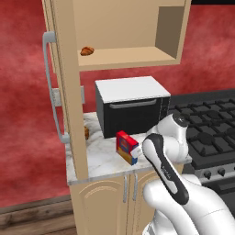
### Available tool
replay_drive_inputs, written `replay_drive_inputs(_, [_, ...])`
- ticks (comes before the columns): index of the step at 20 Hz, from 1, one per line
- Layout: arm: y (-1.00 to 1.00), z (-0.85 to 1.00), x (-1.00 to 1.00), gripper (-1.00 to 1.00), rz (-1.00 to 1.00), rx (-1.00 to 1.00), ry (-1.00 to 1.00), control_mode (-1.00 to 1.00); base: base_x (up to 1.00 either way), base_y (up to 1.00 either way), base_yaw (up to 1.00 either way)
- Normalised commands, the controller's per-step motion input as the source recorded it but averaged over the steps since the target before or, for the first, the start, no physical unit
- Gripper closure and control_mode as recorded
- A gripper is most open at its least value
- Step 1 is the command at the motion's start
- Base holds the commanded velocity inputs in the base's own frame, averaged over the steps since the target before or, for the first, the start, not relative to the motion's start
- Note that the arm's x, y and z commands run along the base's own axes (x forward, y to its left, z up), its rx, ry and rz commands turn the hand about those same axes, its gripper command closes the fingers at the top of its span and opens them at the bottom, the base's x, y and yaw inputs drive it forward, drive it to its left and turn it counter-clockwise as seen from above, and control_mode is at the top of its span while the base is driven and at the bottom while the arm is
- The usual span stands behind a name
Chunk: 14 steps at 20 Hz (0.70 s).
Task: Pick the canned food and boxed food from the counter and place them in the cabinets closest to them.
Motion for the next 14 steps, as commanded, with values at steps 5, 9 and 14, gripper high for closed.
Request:
replay_drive_inputs(5, [0.01,-0.44,0.02,-1.00,0.00,0.00,-0.04,-1.00,0.00,0.00,0.00])
replay_drive_inputs(9, [0.00,-0.39,0.00,-1.00,0.00,0.00,-0.06,-1.00,0.00,0.00,0.00])
replay_drive_inputs(14, [0.00,-0.28,0.00,-1.00,0.00,0.03,-0.08,-1.00,0.00,0.00,0.00])
